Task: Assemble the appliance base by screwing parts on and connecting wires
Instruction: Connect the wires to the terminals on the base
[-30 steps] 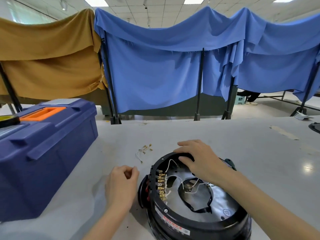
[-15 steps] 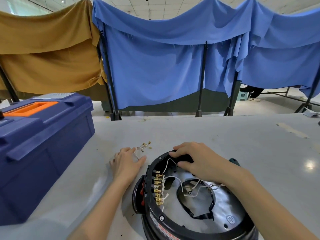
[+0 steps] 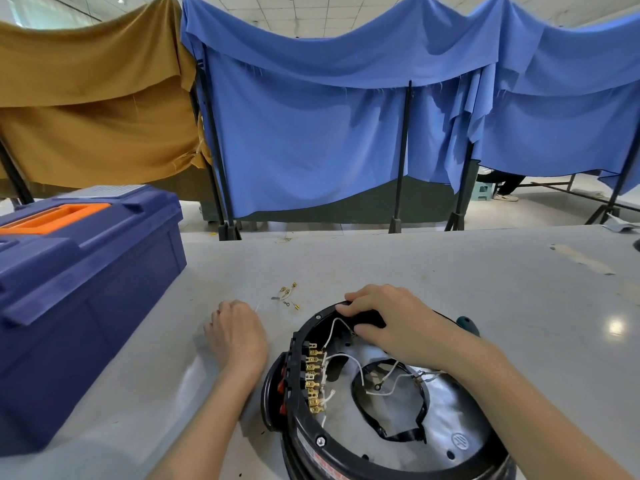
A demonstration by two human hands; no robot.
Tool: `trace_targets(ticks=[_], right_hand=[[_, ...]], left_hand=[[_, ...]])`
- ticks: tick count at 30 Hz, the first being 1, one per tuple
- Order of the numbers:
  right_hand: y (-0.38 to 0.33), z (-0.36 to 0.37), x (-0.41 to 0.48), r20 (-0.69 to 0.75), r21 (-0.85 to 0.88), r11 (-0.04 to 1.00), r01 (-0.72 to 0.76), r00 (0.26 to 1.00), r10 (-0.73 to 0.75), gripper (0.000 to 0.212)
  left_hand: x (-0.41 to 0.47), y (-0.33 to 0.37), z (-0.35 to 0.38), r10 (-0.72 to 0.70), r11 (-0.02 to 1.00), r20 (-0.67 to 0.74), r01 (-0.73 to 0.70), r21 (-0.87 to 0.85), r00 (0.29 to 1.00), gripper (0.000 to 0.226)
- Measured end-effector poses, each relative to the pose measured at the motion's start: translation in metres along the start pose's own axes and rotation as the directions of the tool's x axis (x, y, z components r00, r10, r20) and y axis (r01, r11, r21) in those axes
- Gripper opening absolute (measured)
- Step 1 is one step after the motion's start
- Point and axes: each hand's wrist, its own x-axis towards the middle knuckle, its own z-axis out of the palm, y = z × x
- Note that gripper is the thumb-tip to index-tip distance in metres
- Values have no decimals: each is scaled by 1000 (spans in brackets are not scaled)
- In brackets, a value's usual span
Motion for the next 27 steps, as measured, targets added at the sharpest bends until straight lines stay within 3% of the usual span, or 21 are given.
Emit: trace_targets(ticks=[2, 5, 9, 13, 16, 19, 22, 24, 27], right_hand=[[0, 0, 0, -2, 26, 1000, 0, 1000, 0, 39], [-1, -1, -1, -46, 122, 992, -7, 999, 13, 32], [-2, -3, -1, -249, 362, 932, 20, 966, 75, 31], [0, -5, 0, -409, 575, 813, 89, 892, 192, 34], [0, -7, -1, -461, 666, 734, 137, 849, 260, 10], [-2, -10, -3, -436, 760, 621, 189, 858, 273, 2], [-4, -13, -5, -398, 788, 587, 186, 882, 255, 4], [-6, -15, -6, -361, 794, 582, 173, 906, 223, 4], [-10, -16, -8, -318, 777, 606, 168, 936, 148, 3]], left_hand=[[0, 5, -11, -54, 973, -29, 46, -227, 998, 21], [0, 20, -34, -52, 836, 14, 52, -547, 999, 14], [-10, 40, -65, 166, 606, 224, 80, -791, 960, 11], [-23, 46, -86, 412, 614, 288, -30, -789, 865, 10], [-30, 48, -95, 501, 628, 301, -102, -771, 811, 10], [-31, 48, -103, 559, 640, 361, -112, -760, 747, 6], [-32, 47, -111, 616, 643, 435, -100, -759, 657, 13], [-32, 48, -113, 597, 644, 356, -165, -747, 719, 23], [-33, 53, -115, 554, 609, 174, -254, -752, 814, 17]])
